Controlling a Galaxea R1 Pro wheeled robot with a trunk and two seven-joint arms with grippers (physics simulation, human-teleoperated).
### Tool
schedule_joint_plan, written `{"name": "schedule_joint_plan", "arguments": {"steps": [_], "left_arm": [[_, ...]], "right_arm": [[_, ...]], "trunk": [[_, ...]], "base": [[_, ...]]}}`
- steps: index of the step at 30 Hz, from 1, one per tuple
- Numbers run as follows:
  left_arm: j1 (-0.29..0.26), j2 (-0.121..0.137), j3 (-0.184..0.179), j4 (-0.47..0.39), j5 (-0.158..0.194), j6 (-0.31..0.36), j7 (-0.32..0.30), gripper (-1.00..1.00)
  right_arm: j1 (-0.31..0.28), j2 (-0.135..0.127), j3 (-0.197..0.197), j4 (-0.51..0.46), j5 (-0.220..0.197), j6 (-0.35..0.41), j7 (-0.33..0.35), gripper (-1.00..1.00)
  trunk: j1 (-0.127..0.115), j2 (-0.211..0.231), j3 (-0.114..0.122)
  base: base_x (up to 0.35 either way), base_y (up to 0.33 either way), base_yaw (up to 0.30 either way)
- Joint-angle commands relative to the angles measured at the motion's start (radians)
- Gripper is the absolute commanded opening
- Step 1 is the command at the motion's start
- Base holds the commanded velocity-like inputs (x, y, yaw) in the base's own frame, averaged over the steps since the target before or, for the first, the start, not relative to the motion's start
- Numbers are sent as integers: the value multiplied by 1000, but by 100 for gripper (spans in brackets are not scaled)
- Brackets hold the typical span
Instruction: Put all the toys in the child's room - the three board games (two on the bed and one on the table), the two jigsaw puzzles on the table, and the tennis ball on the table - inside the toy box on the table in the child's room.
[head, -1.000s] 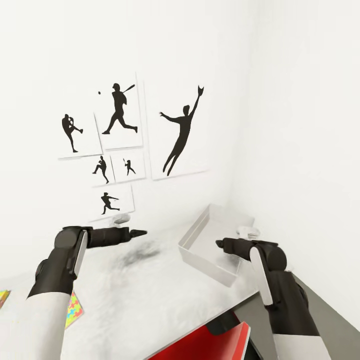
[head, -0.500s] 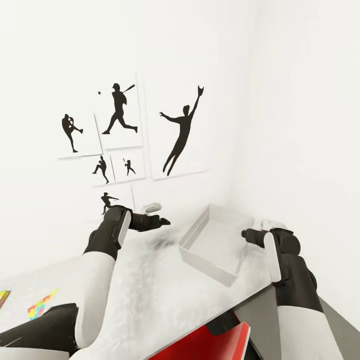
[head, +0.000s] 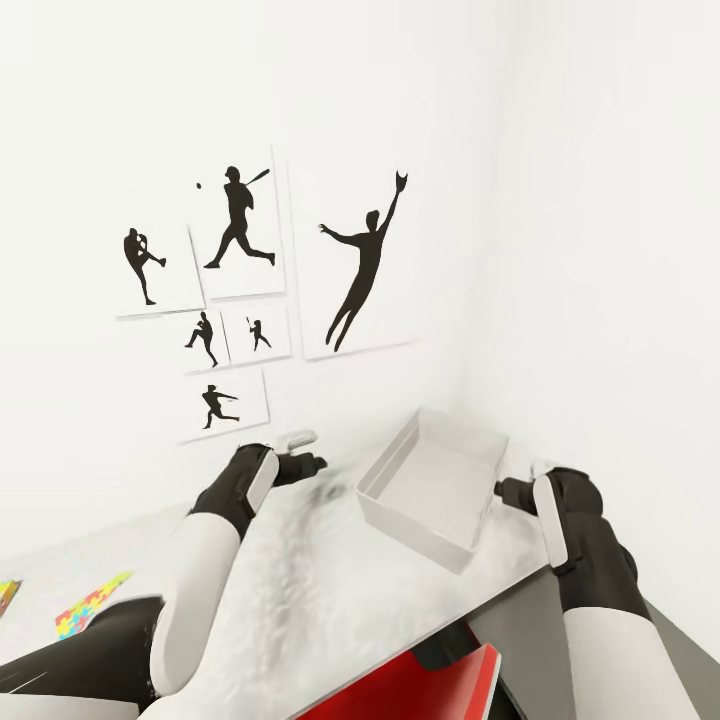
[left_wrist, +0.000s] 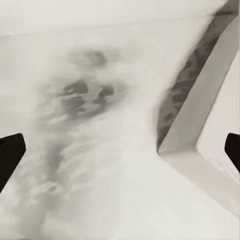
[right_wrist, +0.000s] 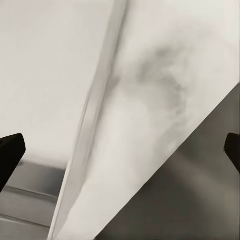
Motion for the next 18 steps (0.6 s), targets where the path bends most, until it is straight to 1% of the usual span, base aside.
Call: {"name": "schedule_joint_plan", "arguments": {"steps": [1,2,5,8,13,15,18], "left_arm": [[-1,-1,6,7,16,-8,25,100],[-1,-1,5,18,27,-27,56,100],[-2,-1,0,31,40,-50,93,100],[-2,-1,-3,34,44,-62,104,100],[-2,-1,-10,48,47,-115,111,100],[-3,-1,-18,72,48,-143,111,100],[-3,-1,-22,86,48,-162,108,100]], "right_arm": [[-1,0,-1,1,-11,2,-9,100],[-1,0,-2,2,-11,2,-9,100],[-1,2,-1,5,-11,0,-9,100],[-3,6,0,5,-13,0,-9,100],[-4,14,4,6,-16,0,-9,100],[-4,16,7,5,-16,0,-8,100],[-3,17,9,5,-17,0,-6,100]], "trunk": [[1,-3,-2],[1,-3,-2],[1,-3,-2],[1,-3,-2],[1,-3,-2],[1,-3,-2],[1,-3,-2]], "base": [[0,0,0],[0,0,0],[0,0,0],[0,0,0],[0,0,0],[0,0,0],[0,0,0]]}}
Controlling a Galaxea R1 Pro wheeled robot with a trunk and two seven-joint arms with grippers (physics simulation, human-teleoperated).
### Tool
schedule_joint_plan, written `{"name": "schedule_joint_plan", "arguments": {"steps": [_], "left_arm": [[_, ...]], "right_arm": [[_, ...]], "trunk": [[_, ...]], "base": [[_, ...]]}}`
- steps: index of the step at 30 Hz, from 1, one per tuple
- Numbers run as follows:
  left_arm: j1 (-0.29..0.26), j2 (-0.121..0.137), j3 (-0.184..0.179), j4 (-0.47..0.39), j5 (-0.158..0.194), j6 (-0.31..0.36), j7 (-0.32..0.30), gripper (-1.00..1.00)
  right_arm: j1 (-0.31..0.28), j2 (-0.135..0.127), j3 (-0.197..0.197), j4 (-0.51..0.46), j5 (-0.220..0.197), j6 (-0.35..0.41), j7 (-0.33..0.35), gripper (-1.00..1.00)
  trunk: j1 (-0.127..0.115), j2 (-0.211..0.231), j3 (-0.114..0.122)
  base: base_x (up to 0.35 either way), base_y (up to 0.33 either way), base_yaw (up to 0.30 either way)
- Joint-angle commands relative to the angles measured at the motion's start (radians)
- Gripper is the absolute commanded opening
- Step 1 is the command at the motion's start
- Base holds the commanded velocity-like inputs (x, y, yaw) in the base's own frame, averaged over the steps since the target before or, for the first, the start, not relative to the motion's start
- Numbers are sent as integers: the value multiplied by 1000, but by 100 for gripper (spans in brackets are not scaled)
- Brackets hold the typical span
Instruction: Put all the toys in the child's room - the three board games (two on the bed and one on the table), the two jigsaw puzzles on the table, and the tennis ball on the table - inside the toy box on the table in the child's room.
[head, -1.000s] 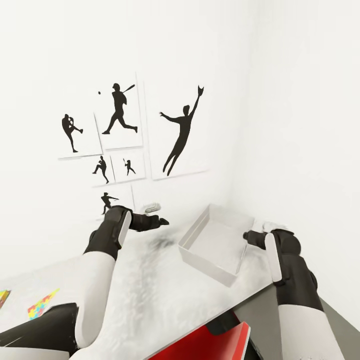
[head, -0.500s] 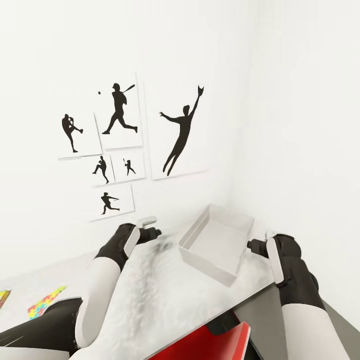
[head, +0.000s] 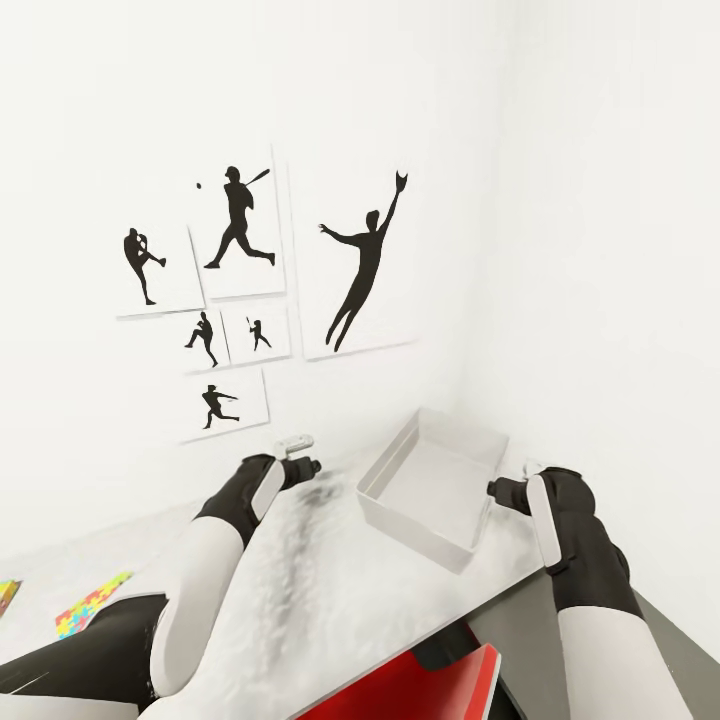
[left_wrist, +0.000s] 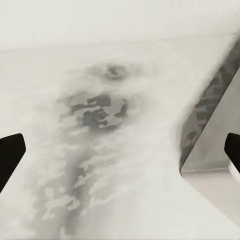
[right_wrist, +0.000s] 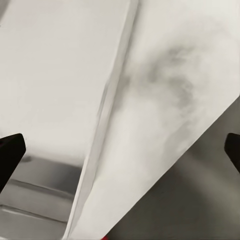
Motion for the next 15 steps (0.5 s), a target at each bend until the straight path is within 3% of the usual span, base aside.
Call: {"name": "schedule_joint_plan", "arguments": {"steps": [1,4,7,9,15], "left_arm": [[-1,-1,2,2,11,0,5,100],[-1,-1,-1,5,11,-2,-30,100],[-1,-1,-10,3,11,6,-133,100],[-1,-1,-44,-3,11,16,-215,100],[-1,-1,-126,-50,11,34,-287,100]], "right_arm": [[-1,1,-1,-1,-11,3,-8,100],[0,0,1,-1,-13,3,-7,100],[1,0,1,-2,-13,3,-6,100],[2,0,2,-5,-13,3,-6,100],[3,-2,3,-10,-14,3,-5,100]], "trunk": [[1,-2,-2],[1,-2,-2],[1,-2,-2],[1,-2,-2],[1,-2,-2]], "base": [[0,0,0],[0,0,0],[0,0,0],[0,0,0],[0,0,0]]}}
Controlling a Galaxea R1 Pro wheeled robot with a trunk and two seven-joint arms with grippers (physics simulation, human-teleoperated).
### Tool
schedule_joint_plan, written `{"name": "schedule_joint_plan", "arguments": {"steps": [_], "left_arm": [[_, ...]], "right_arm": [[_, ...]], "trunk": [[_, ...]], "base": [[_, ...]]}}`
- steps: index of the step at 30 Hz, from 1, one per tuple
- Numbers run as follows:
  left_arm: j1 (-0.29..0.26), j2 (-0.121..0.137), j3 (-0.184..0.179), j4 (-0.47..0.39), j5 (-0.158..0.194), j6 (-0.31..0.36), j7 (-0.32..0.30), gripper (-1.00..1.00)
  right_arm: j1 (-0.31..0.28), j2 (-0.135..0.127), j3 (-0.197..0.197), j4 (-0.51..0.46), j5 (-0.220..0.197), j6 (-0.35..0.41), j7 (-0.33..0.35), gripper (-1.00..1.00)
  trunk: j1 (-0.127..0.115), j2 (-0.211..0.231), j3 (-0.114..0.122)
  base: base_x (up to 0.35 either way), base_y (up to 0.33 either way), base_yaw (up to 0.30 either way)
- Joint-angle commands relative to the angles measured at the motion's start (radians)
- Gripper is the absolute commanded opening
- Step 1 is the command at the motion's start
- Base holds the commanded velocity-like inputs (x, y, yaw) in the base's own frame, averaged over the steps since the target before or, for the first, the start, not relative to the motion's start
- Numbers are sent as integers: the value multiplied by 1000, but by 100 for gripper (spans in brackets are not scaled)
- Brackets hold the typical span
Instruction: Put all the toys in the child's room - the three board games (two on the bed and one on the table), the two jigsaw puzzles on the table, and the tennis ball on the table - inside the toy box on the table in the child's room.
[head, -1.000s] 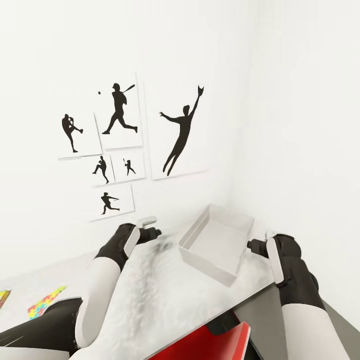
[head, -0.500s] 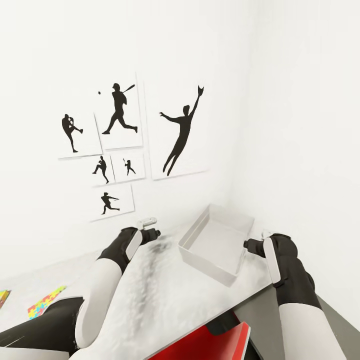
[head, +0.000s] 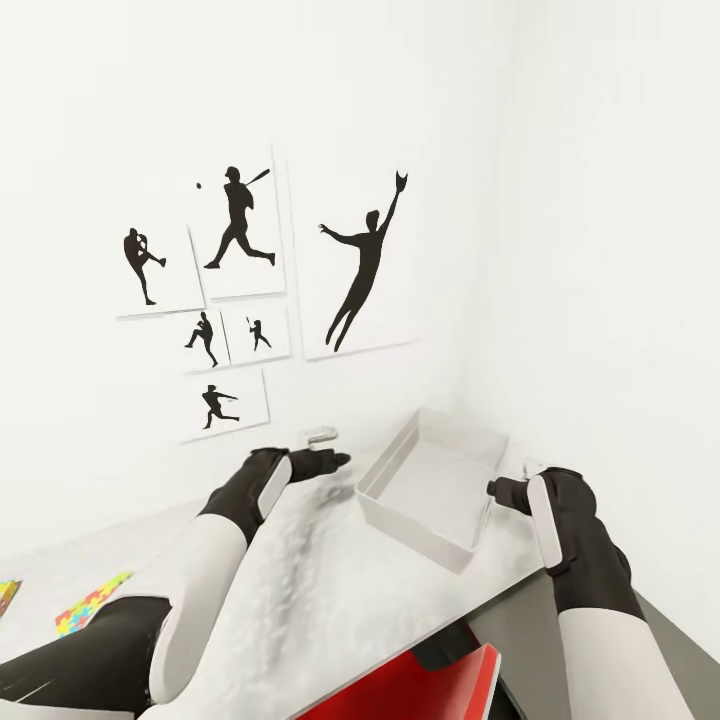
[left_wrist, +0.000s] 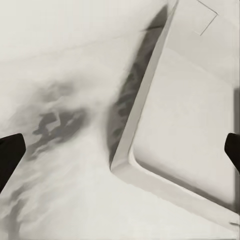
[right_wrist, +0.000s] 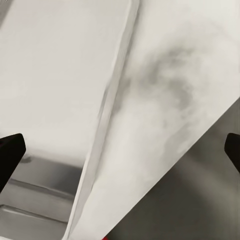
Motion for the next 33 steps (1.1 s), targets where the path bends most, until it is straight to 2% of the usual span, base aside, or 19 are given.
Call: {"name": "schedule_joint_plan", "arguments": {"steps": [1,6,10,13,15,17,18,19,20,21,22,23,24,26,28,33], "left_arm": [[0,-1,-4,-7,7,15,-4,100],[-1,-1,-17,-35,7,51,-13,100],[-1,-1,-26,-97,7,137,-24,100],[-1,-1,-65,-130,21,159,-26,100],[-1,-1,-96,-145,68,165,-25,100],[-1,-1,-154,-160,169,168,-16,100],[-1,-1,-198,-170,218,169,-8,100],[-1,-1,-222,-176,241,169,-1,100],[-1,-1,-270,-190,282,169,16,100],[-1,-1,-292,-198,300,169,25,100],[-1,-1,-330,-214,334,169,46,100],[-1,-1,-345,-222,350,169,56,100],[-1,-1,-368,-236,380,169,74,100],[-1,-1,-389,-249,417,170,93,100],[-1,-1,-400,-255,440,171,103,100],[-1,-1,-409,-257,455,168,114,100]], "right_arm": [[-1,1,-1,-2,-11,3,-9,100],[1,3,-1,-4,-11,4,-10,100],[0,5,-1,-5,-10,7,-11,100],[0,9,-1,-6,-11,7,-11,100],[0,13,-1,-6,-11,7,-11,100],[0,23,8,-6,-10,7,-11,100],[0,26,16,-6,-9,7,-11,100],[0,27,20,-6,-9,7,-11,100],[0,29,26,-6,-8,7,-12,100],[0,30,29,-6,-8,7,-12,100],[-1,31,32,-6,-7,7,-12,100],[-1,31,33,-6,-7,7,-12,100],[-1,31,34,-6,-8,7,-12,100],[-1,31,36,-7,-9,7,-12,100],[-1,31,37,-7,-9,7,-12,100],[-1,32,39,-8,-10,7,-12,100]], "trunk": [[1,-2,-2],[1,-2,-2],[1,-2,-2],[1,-2,-3],[1,-2,-3],[1,-2,-4],[1,-2,-4],[1,-2,-5],[1,-2,-5],[1,-2,-6],[1,-2,-6],[1,-2,-7],[1,-2,-8],[1,-2,-9],[1,-2,-10],[1,-2,-12]], "base": [[0,0,0],[0,0,0],[0,0,0],[0,0,0],[0,0,0],[0,0,0],[0,0,0],[0,0,0],[0,0,0],[0,0,0],[0,0,0],[0,0,0],[0,0,0],[0,0,0],[0,0,0],[0,0,0]]}}
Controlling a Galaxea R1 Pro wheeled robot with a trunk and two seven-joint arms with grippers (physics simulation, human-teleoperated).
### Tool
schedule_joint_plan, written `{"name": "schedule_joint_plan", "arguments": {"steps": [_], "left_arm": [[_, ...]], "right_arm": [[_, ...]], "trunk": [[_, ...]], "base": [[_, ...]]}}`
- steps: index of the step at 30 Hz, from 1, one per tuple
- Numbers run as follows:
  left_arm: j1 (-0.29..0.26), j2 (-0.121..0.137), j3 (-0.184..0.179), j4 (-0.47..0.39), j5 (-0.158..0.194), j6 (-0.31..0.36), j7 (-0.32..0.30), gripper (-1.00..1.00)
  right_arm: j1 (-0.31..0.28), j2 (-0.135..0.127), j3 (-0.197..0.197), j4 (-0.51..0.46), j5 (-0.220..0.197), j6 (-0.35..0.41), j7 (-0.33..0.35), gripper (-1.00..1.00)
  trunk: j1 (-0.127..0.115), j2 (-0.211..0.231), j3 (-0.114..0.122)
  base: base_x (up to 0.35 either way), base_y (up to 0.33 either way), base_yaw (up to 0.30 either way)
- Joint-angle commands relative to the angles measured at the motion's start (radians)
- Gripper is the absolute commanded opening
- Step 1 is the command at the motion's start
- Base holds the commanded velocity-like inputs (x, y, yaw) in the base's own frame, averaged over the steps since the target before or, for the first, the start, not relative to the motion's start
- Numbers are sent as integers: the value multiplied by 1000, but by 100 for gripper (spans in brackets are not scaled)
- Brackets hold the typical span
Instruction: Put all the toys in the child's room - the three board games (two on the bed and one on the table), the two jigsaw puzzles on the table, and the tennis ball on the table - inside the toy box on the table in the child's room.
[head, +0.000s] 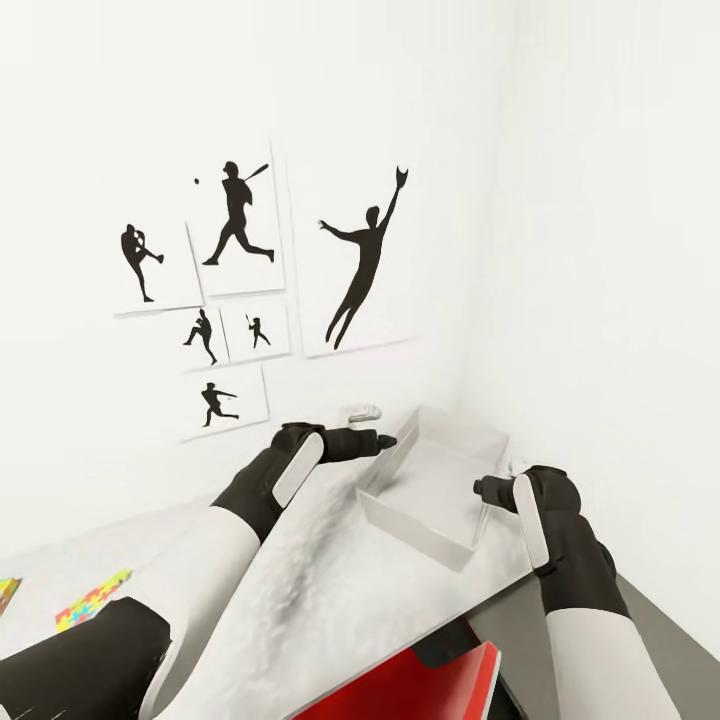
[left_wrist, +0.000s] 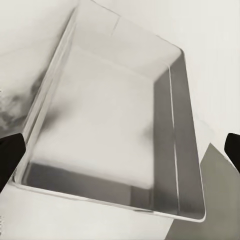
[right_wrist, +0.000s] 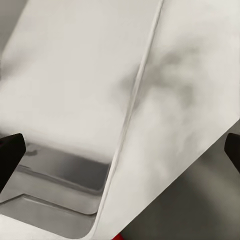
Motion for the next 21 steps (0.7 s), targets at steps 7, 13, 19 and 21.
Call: {"name": "schedule_joint_plan", "arguments": {"steps": [7,13,19,21], "left_arm": [[-1,0,-2,2,6,-5,198,100],[-1,0,-2,3,11,-50,444,100],[-1,0,-3,5,12,-78,523,100],[-1,0,-5,5,11,-78,528,100]], "right_arm": [[-1,0,-2,-1,-11,2,-9,100],[-2,1,-2,-1,-12,2,-9,100],[-2,1,-1,-2,-12,2,-9,100],[-2,1,-1,-2,-12,2,-9,100]], "trunk": [[1,-2,-5],[1,-2,-7],[1,-2,-10],[1,-2,-11]], "base": [[0,0,0],[0,0,0],[0,0,0],[0,0,0]]}}
